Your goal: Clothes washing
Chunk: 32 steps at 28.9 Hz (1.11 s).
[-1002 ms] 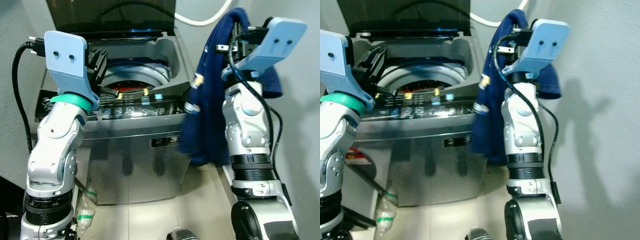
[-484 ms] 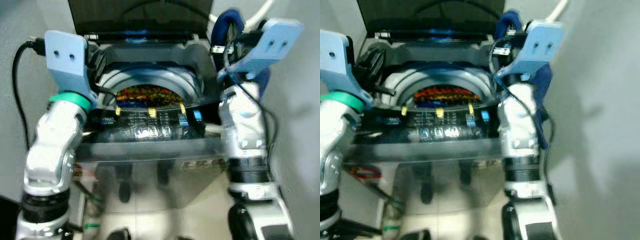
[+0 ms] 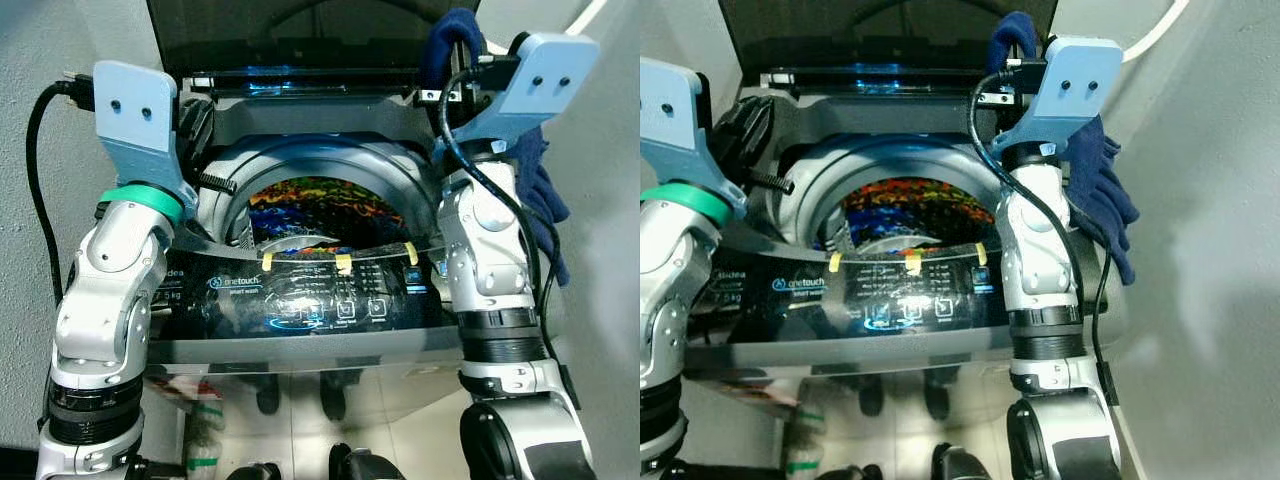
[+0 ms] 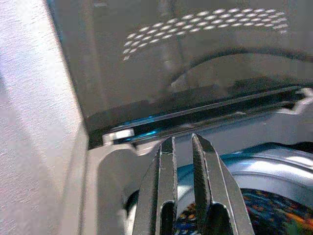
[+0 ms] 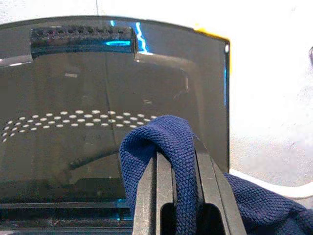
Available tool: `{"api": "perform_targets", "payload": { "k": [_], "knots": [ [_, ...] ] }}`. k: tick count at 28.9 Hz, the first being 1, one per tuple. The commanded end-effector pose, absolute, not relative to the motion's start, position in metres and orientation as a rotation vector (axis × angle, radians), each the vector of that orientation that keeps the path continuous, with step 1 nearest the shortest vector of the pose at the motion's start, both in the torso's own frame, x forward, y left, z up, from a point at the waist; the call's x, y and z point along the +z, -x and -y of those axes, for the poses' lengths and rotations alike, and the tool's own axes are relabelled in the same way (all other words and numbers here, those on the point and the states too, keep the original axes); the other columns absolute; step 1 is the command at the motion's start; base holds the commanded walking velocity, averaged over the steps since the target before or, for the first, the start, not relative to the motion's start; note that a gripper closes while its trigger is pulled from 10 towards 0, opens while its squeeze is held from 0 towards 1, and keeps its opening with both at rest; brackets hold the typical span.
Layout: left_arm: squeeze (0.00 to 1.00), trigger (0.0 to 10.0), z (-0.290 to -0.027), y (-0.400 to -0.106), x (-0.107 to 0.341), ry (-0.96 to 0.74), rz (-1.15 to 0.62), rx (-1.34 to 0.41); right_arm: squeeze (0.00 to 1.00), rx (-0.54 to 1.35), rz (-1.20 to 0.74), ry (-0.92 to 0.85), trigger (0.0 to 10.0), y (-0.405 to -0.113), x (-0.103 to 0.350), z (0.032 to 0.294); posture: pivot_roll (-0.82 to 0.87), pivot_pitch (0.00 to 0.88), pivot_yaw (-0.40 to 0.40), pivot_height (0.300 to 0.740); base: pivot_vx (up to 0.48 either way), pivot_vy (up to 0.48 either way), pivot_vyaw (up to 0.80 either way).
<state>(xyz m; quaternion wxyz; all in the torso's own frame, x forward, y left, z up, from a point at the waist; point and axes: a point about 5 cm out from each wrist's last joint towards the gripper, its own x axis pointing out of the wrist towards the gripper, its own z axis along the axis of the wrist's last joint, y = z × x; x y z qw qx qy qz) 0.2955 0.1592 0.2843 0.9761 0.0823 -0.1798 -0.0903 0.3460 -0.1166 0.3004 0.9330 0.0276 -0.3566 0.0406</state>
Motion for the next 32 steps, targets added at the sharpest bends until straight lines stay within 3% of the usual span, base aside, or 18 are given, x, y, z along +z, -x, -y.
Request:
{"api": "perform_targets", "payload": {
  "k": [1, 8, 13, 16, 19, 21, 27, 28, 29, 30, 31, 32],
  "knots": [
    [0.0, 10.0, -0.158, -0.293, 0.282, -0.181, 0.351, -0.214, 0.0, 0.1, 0.753, -0.03, 10.0, -0.345, 0.304, 0.114, 0.07, 0.021, 0.032, 0.74, 0.0, 0.0, 0.0],
    [0.0, 10.0, -0.166, -0.278, 0.264, -0.268, 0.284, -0.269, 0.0, 0.256, 0.81, 0.067, 10.0, -0.346, 0.319, 0.101, 0.07, 0.024, 0.035, 0.74, 0.0, 0.0, 0.0],
    [0.0, 10.0, -0.172, -0.263, 0.221, -0.412, 0.203, -0.116, 0.0, 0.407, 0.887, -0.052, 10.0, -0.347, 0.358, 0.075, 0.08, 0.024, 0.039, 0.74, 0.0, 0.0, 0.0],
    [0.0, 10.0, -0.171, -0.256, 0.21, -0.393, 0.177, -0.056, 0.0, 0.552, 0.896, -0.106, 10.0, -0.344, 0.373, 0.053, 0.09, 0.021, 0.032, 0.74, 0.0, 0.0, 0.0],
    [0.0, 10.0, -0.171, -0.256, 0.21, -0.393, 0.177, -0.056, 0.0, 0.552, 0.896, -0.106, 10.0, -0.344, 0.373, 0.053, 0.09, 0.021, 0.032, 0.74, 0.0, 0.0, 0.0],
    [0.0, 10.0, -0.174, -0.25, 0.202, -0.374, 0.148, -0.001, 0.0, 0.652, 0.907, -0.169, 10.0, -0.343, 0.391, 0.031, 0.1, 0.021, 0.017, 0.74, 0.0, 0.0, 0.0],
    [0.0, 10.0, -0.18, -0.246, 0.199, -0.369, 0.13, 0.034, 0.0, 0.67, 0.904, -0.255, 10.0, -0.346, 0.401, 0.021, 0.11, 0.022, 0.009, 0.74, 0.0, 0.0, 0.0],
    [0.0, 10.0, -0.181, -0.245, 0.199, -0.368, 0.127, 0.04, 0.0, 0.664, 0.858, -0.21, 10.0, -0.353, 0.39, 0.017, 0.11, 0.022, 0.01, 0.74, 0.0, 0.0, 0.0],
    [0.0, 10.0, -0.182, -0.245, 0.199, -0.371, 0.132, 0.04, 0.0, 0.693, 0.735, -0.019, 10.0, -0.363, 0.363, 0.007, 0.11, 0.023, 0.012, 0.74, 0.0, 0.0, 0.0],
    [0.0, 10.0, -0.182, -0.245, 0.199, -0.371, 0.132, 0.04, 0.0, 0.693, 0.735, -0.019, 10.0, -0.363, 0.363, 0.007, 0.11, 0.023, 0.012, 0.74, 0.0, 0.0, 0.0],
    [0.0, 10.0, -0.181, -0.246, 0.2, -0.364, 0.138, 0.038, 0.0, 0.689, 0.595, 0.239, 10.0, -0.374, 0.327, 0.001, 0.1, 0.024, 0.014, 0.74, 0.0, 0.0, 0.0],
    [0.0, 10.0, -0.181, -0.246, 0.2, -0.364, 0.138, 0.038, 0.0, 0.689, 0.595, 0.239, 10.0, -0.374, 0.327, 0.001, 0.1, 0.024, 0.014, 0.74, 0.0, 0.0, 0.0]
  ]
}}
